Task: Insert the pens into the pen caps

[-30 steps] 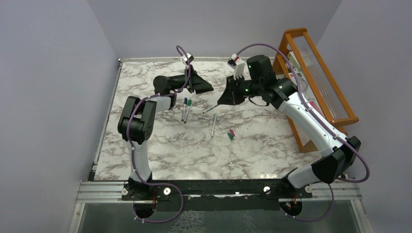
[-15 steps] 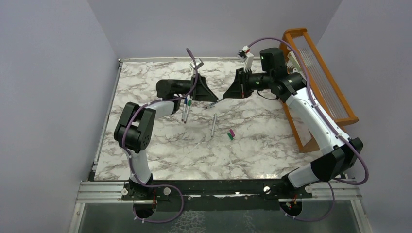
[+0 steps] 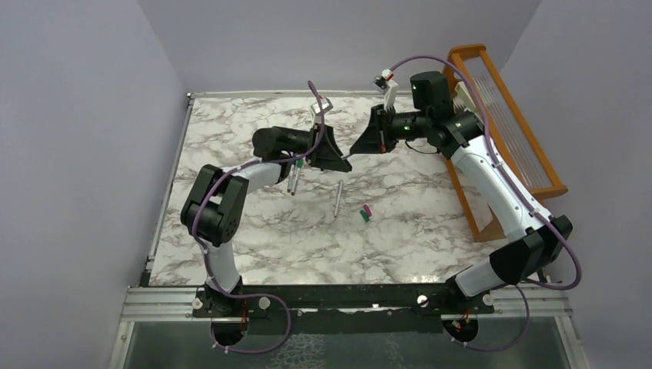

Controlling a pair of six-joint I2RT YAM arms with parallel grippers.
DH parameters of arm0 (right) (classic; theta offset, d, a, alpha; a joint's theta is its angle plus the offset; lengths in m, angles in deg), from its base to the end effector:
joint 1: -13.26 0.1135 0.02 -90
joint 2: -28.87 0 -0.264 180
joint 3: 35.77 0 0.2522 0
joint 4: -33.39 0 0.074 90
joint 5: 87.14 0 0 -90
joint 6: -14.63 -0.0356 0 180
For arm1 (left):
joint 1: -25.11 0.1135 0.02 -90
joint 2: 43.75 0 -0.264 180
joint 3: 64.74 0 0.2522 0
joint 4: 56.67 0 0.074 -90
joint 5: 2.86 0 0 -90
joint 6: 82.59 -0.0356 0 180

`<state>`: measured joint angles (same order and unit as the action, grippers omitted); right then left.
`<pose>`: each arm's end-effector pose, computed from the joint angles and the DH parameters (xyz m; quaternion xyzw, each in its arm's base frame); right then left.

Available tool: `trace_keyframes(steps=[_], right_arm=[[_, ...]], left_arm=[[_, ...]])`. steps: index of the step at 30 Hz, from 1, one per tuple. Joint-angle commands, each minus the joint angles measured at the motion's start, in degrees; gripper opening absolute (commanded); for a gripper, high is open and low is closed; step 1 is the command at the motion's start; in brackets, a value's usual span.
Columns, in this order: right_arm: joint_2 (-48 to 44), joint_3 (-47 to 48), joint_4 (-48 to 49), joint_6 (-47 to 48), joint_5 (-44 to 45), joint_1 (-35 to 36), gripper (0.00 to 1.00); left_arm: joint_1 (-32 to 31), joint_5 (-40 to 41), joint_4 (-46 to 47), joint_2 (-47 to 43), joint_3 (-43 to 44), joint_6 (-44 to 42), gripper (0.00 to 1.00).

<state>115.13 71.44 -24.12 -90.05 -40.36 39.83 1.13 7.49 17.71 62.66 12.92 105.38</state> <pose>0.2740 0.1643 0.4076 -0.2507 0.8088 0.4551 0.2754 0.3256 -0.1831 0.3029 0.2991 0.5885 -0.7392 0.1336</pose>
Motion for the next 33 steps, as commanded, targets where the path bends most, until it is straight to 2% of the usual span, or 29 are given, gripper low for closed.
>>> trace_keyframes(steps=[1, 3, 5, 8, 10, 13, 14, 16, 17, 19, 22, 25, 28, 30, 33], right_arm=[[0.7, 1.9, -1.6, 1.4, -2.5, 0.0, 0.01], [0.8, 1.8, -2.4, 1.8, -2.4, 0.0, 0.01], [0.5, 1.3, -2.6, 2.1, -1.3, 0.0, 0.01], [0.3, 0.8, -2.7, 2.3, -0.4, -0.1, 0.01], [0.0, 0.2, -1.8, 2.1, -0.1, 0.0, 0.01], [-1.3, -1.3, 1.2, 0.4, 1.5, 0.0, 0.01], [-2.1, -1.9, 2.5, -0.5, 3.1, 0.0, 0.07], [-3.9, -3.4, 5.2, -2.6, 9.2, 0.0, 0.31], [-5.0, -4.3, 6.6, -3.7, 12.9, 0.0, 0.40], [-7.9, -6.2, 8.9, -6.2, 22.0, 0.0, 0.51], [-11.9, -9.8, 11.4, -6.9, 32.1, 0.0, 0.55], [-12.7, -11.7, 8.5, -4.5, 33.4, 0.0, 0.55], [-12.7, -13.8, 3.7, -2.7, 34.2, 0.0, 0.55], [-12.7, -16.2, 1.4, -2.4, 36.4, 0.0, 0.55], [-11.4, -18.9, -1.3, -0.3, 36.4, 0.0, 0.54]], left_arm=[[0.0, -1.4, 13.1, -1.1, 0.6, -0.6, 0.45], [0.1, -1.2, 13.1, -0.8, 0.7, -0.5, 0.43], [0.0, -0.9, 13.1, -0.2, 0.9, 0.0, 0.34], [0.0, -0.5, 13.1, 0.4, 1.2, 0.3, 0.16], [0.0, -0.4, 13.1, 0.6, 1.4, 0.5, 0.00], [-0.1, -0.2, 13.1, 1.0, 1.6, 0.9, 0.00], [-0.1, 0.0, 13.1, 1.1, 1.6, 0.9, 0.00], [0.0, 0.8, 13.1, 1.8, 1.6, 1.1, 0.00], [0.3, 1.5, 13.0, 2.5, 1.5, 1.4, 0.00], [1.2, 3.8, 13.0, 4.3, 1.2, 2.5, 0.00], [3.8, 8.1, 12.9, 7.6, -0.2, 5.0, 0.00], [6.3, 12.8, 12.8, 10.0, -3.0, 7.7, 0.00], [6.8, 14.2, 10.3, 8.7, -4.0, 5.3, 0.00], [6.8, 14.4, 1.4, 6.4, -4.1, -1.4, 0.00], [6.8, 16.0, -19.8, 1.8, -3.8, -17.0, 0.00]])
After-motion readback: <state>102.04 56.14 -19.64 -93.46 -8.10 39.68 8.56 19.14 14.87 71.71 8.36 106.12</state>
